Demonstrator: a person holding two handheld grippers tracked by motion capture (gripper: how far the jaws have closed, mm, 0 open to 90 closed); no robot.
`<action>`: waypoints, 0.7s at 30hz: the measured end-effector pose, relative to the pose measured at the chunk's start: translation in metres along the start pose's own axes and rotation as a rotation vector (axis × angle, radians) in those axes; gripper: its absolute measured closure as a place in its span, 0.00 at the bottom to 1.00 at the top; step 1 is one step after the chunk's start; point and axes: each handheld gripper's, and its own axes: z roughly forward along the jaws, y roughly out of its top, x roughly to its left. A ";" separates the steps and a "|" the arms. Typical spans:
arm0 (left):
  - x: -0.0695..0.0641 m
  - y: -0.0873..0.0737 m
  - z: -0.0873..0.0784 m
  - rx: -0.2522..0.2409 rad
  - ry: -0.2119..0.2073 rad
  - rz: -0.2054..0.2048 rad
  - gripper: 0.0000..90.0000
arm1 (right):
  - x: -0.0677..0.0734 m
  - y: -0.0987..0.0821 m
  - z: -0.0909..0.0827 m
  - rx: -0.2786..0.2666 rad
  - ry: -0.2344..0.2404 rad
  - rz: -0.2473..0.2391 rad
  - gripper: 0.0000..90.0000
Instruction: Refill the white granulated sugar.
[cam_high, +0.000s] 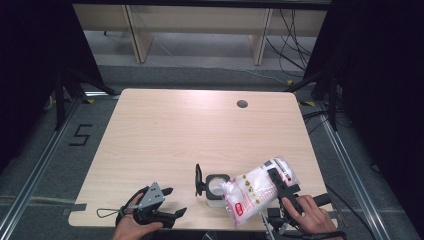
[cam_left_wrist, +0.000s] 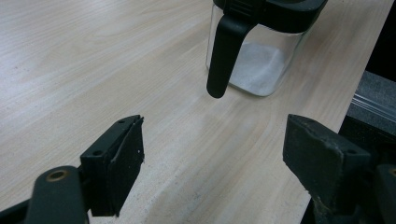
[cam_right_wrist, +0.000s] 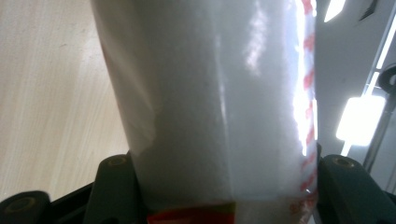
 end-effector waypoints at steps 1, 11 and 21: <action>0.000 0.000 0.000 -0.002 0.002 -0.003 0.22 | -0.002 0.000 0.000 -0.014 -0.012 -0.004 0.51; 0.001 0.000 0.000 -0.007 -0.001 0.008 0.22 | -0.011 -0.001 -0.007 -0.024 -0.028 0.034 0.51; 0.001 0.000 0.000 -0.007 -0.001 0.006 0.22 | -0.003 -0.007 -0.007 -0.029 -0.002 0.038 0.51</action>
